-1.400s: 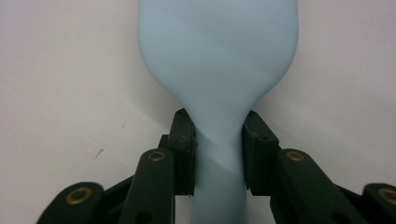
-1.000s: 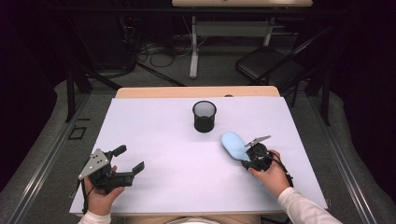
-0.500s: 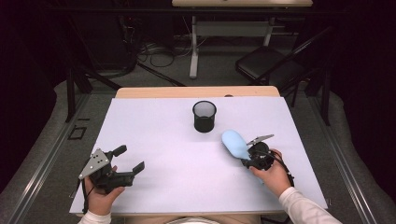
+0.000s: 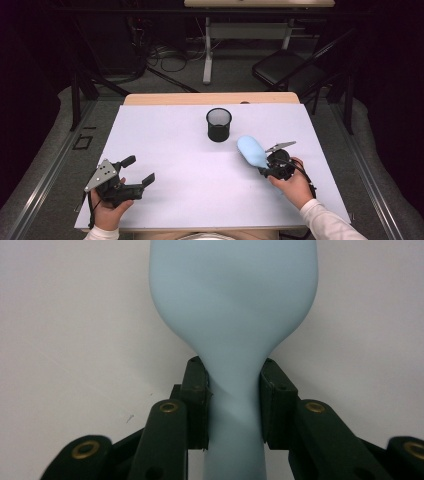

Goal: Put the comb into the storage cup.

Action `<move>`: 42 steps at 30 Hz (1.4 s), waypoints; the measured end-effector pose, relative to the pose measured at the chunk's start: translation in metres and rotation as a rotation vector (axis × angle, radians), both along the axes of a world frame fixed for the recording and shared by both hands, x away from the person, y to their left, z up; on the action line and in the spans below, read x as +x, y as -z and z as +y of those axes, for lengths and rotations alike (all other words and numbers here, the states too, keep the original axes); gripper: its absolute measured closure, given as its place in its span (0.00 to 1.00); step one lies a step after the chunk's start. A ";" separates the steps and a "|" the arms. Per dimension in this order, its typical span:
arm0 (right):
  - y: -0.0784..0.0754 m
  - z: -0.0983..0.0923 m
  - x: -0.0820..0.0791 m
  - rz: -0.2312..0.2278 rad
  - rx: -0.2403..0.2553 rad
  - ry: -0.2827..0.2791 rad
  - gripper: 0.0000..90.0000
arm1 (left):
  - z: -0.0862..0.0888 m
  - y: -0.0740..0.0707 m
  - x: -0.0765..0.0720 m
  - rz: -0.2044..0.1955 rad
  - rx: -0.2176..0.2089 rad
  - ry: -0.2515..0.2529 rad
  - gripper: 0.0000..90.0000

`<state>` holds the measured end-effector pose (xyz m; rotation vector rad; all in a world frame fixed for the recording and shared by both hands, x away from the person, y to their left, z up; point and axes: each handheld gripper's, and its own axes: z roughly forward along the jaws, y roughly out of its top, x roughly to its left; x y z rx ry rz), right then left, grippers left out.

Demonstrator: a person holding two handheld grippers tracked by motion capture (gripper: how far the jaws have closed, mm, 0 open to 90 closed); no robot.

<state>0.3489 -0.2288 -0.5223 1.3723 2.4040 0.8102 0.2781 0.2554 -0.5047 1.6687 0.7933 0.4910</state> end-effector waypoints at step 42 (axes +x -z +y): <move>-0.051 0.002 0.008 -0.116 0.052 -0.013 0.77 | 0.000 0.001 0.000 0.002 0.000 0.002 0.06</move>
